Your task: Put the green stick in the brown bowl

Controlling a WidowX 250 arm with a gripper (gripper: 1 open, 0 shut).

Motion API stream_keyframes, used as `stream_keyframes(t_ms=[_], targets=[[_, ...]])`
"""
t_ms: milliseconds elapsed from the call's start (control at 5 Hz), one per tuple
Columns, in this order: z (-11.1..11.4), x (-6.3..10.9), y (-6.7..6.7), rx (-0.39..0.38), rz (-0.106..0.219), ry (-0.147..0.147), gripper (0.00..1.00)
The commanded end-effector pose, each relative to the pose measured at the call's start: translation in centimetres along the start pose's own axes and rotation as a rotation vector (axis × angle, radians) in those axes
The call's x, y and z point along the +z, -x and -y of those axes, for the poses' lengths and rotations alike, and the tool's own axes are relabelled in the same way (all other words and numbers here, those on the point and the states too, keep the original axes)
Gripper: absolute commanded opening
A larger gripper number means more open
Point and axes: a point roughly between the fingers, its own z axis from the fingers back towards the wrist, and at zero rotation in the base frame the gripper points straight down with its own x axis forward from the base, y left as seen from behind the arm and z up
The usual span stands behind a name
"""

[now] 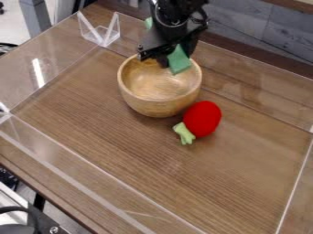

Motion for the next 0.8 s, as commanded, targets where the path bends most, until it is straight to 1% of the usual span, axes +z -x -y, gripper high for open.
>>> stream_keyframes(t_ms=[0,200,400,600], targets=[[0.9,0.7,0.1,-0.044,0.014,0.051,0.0],[0.9,-0.3,-0.1,-0.055,0.019,0.055,0.0],[0.9,-0.9,-0.4,-0.063,0.016,0.06,0.0],[0.1,-0.3,-0.5,-0.093,0.003,0.081,0.0]])
